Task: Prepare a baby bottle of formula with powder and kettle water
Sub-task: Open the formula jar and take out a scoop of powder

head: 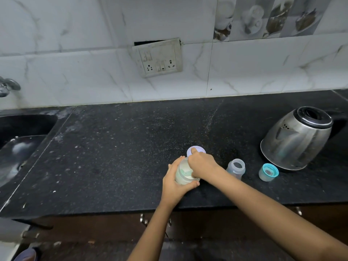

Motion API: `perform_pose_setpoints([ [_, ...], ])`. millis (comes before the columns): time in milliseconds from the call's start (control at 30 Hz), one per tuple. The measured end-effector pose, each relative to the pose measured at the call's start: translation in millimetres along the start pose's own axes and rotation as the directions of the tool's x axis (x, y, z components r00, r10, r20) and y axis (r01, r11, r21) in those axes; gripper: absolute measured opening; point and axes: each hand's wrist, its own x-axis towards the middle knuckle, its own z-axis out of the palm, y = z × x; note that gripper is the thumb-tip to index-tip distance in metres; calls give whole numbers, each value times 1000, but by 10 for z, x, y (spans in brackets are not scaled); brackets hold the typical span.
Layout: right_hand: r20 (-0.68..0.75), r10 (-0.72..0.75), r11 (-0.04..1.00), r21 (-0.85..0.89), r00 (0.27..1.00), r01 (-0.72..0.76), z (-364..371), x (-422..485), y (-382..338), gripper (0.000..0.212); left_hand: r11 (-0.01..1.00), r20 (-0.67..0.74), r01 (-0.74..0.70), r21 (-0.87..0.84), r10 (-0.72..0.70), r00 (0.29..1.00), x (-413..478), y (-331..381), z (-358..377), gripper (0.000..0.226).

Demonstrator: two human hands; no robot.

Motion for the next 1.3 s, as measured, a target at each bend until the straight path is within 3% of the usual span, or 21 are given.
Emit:
perform_pose_setpoints([
  [233,-87,-48,997,-72,995,42,29,-2,-34,31,1000,1,1,-30,-1,1000,-7,-8,3,83],
  [467,-433,-143,972,108,890,208,-13,-153,93,18,997,-4,43,-67,-44,999,-13,-62,-34,84],
  [633,-244,-279,960,-58,929,273,-20,-221,44,23,993,-58,69,-99,-75,995,-32,-87,-3,80],
  [800,-137,-226,973,-82,964,216,-88,-107,-63,18,989,-58,81,-124,-88,994,-42,-78,-7,82],
  [867,-171,-227,968,-149,959,203,-138,-66,-133,14,987,-58,81,-137,-90,994,-42,-59,-13,82],
  [967,-100,-208,960,-211,973,184,-167,-55,-207,33,986,-48,97,-138,-104,993,-39,-61,-19,82],
  [1100,42,-72,985,163,997,64,-177,-14,-160,19,986,-32,104,-131,-109,994,-34,-62,-36,83],
  [1300,62,28,827,559,998,-58,-163,9,-101,11,989,-4,96,-108,-98,995,-45,-34,-60,82],
])
